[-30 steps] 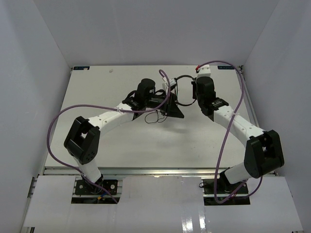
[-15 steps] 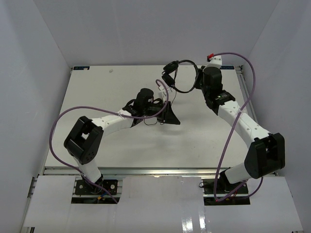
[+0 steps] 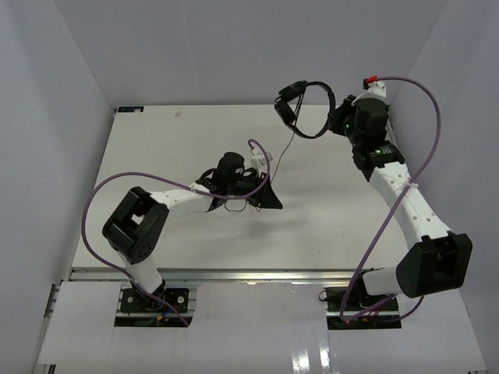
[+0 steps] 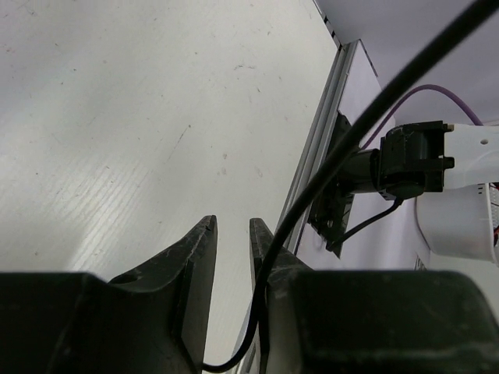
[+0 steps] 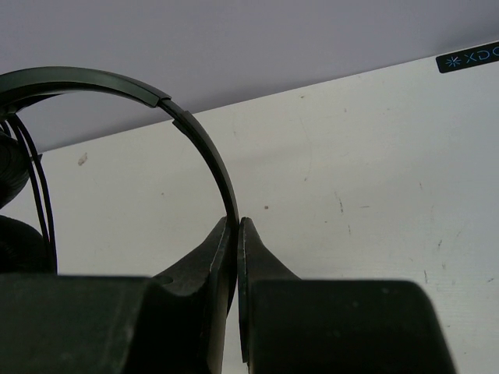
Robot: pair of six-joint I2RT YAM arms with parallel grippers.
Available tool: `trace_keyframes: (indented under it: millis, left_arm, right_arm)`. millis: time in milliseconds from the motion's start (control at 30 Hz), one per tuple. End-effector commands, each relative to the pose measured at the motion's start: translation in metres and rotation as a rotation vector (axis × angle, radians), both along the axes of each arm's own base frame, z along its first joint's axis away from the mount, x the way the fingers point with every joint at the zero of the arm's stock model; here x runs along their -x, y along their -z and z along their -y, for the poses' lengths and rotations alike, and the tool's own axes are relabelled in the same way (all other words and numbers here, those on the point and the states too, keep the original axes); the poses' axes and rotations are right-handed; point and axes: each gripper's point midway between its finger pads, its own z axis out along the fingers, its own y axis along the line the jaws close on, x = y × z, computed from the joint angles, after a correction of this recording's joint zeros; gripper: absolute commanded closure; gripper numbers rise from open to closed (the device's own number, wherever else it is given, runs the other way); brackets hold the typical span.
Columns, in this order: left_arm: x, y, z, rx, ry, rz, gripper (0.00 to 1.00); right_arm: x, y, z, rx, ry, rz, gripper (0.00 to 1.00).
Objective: Wrap the headphones
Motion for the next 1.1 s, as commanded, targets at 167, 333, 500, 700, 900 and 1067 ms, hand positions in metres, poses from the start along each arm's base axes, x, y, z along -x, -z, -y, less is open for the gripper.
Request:
trace_keyframes:
  millis: [167,333,500,700,900,1067]
  left_arm:
    - [-0.018,0.014,-0.011,-0.029,-0.007,0.075,0.75]
    - [-0.038,0.025,-0.027,-0.052,-0.020,0.082,0.85]
    - [-0.060,0.024,-0.044,-0.055,-0.031,0.100,0.97]
    - [-0.088,0.005,-0.067,-0.034,-0.076,0.147,1.00]
    - [-0.102,-0.012,-0.079,-0.048,-0.081,0.192,1.00]
    - [-0.109,-0.023,-0.087,-0.079,-0.074,0.207,1.00]
  right_arm:
    - [0.027,-0.057,-0.008,-0.137,-0.235,0.098,0.92]
    - [0.060,-0.065,-0.038,-0.116,-0.527,0.131,0.92]
    - [0.097,-0.074,-0.059,-0.013,-0.780,0.237,0.92]
    - [0.127,-0.057,-0.065,0.190,-0.937,0.292,0.92]
    - [0.155,-0.014,-0.073,0.481,-1.081,0.295,0.92]
    - [0.156,0.019,-0.072,0.728,-1.067,0.273,0.92]
